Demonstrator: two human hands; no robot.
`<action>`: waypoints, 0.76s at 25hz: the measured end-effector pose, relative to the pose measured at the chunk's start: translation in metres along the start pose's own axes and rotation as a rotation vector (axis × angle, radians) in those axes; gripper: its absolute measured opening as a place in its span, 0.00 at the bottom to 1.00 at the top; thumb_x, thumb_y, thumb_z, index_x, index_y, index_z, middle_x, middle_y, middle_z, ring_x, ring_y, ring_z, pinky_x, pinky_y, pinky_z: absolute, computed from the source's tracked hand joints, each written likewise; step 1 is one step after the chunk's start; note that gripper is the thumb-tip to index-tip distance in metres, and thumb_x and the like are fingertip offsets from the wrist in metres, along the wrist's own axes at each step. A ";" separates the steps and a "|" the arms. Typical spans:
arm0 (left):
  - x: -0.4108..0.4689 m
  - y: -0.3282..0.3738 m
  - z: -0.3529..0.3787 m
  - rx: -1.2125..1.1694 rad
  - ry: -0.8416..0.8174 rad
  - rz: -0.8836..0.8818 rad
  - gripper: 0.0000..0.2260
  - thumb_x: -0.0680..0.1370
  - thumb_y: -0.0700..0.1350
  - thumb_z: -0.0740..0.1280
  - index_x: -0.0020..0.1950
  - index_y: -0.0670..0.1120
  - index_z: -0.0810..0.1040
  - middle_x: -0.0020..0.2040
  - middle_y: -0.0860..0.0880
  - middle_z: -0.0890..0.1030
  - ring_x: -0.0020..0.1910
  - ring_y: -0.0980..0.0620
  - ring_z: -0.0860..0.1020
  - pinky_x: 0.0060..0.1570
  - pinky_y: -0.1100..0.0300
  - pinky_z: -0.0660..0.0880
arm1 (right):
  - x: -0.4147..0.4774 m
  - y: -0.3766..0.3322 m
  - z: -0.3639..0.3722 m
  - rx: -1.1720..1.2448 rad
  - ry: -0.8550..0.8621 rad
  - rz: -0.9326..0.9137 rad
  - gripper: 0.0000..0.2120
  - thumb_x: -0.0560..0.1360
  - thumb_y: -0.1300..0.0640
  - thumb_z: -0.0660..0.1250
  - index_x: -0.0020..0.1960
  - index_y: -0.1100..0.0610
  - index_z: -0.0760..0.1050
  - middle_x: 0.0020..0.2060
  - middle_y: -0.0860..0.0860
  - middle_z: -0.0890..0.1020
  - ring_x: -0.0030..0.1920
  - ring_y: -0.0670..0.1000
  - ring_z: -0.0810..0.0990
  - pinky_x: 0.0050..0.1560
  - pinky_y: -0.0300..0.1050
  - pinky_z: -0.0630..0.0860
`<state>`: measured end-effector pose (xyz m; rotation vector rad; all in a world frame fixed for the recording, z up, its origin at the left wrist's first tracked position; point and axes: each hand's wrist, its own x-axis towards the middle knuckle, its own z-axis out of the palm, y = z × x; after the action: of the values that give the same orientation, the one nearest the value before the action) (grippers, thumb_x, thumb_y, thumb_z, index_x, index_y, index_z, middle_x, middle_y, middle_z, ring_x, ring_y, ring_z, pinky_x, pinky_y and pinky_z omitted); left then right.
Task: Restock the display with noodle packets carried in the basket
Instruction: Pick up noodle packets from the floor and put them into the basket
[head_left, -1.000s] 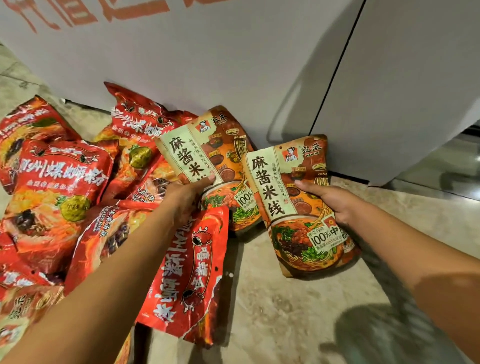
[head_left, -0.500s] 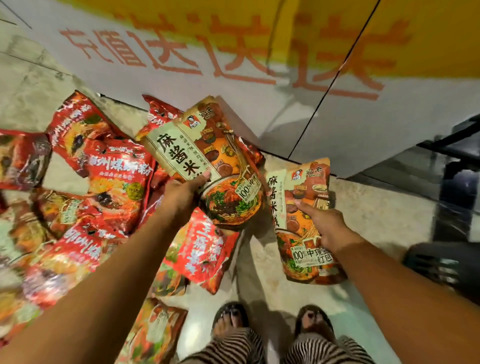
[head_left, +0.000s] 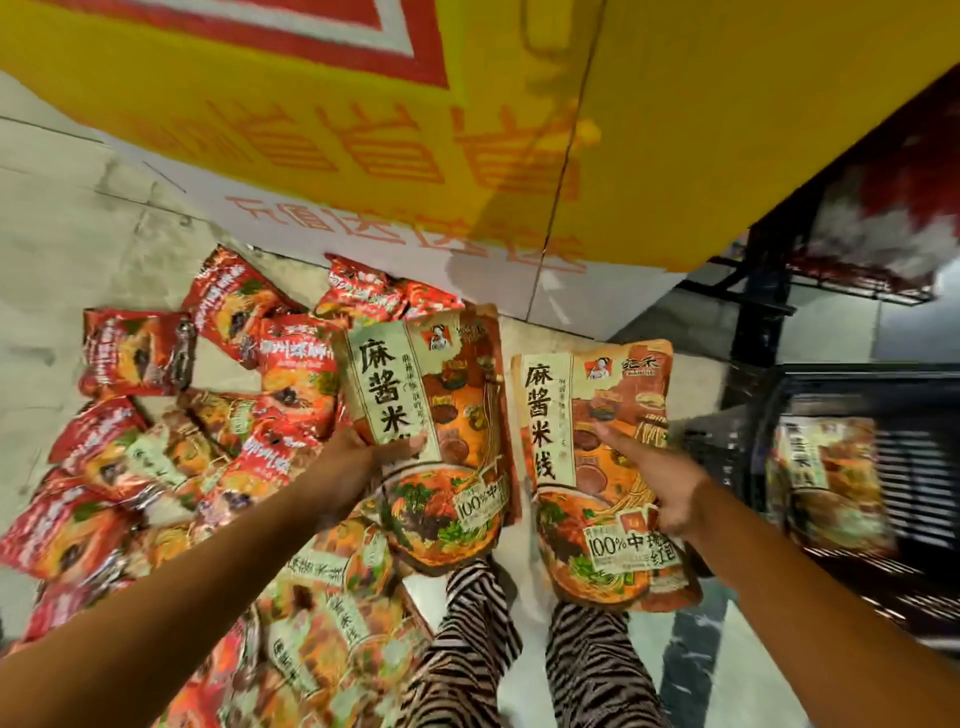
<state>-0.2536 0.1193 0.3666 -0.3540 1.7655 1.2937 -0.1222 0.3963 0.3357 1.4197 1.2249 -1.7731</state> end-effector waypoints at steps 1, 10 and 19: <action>-0.008 0.002 0.011 0.018 -0.043 -0.007 0.07 0.76 0.33 0.68 0.53 0.41 0.80 0.42 0.47 0.86 0.31 0.60 0.82 0.31 0.71 0.76 | -0.017 -0.002 -0.009 -0.006 -0.022 -0.003 0.41 0.60 0.32 0.76 0.69 0.47 0.73 0.75 0.55 0.65 0.76 0.59 0.61 0.74 0.66 0.54; -0.036 0.024 0.198 0.066 -0.181 -0.089 0.06 0.77 0.31 0.65 0.41 0.37 0.77 0.25 0.48 0.80 0.21 0.63 0.75 0.23 0.74 0.69 | -0.031 0.042 -0.217 0.300 0.017 0.058 0.34 0.58 0.49 0.81 0.62 0.56 0.78 0.57 0.61 0.83 0.56 0.61 0.82 0.65 0.67 0.71; -0.008 -0.006 0.441 0.042 -0.295 -0.201 0.37 0.55 0.51 0.82 0.62 0.43 0.80 0.57 0.44 0.84 0.56 0.42 0.83 0.58 0.44 0.78 | -0.043 0.075 -0.462 0.244 0.266 0.083 0.29 0.63 0.50 0.79 0.60 0.58 0.75 0.54 0.52 0.81 0.55 0.53 0.79 0.56 0.52 0.75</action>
<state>-0.0309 0.4998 0.3442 -0.2919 1.4677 1.1028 0.1597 0.7723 0.3416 1.8685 1.0852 -1.7652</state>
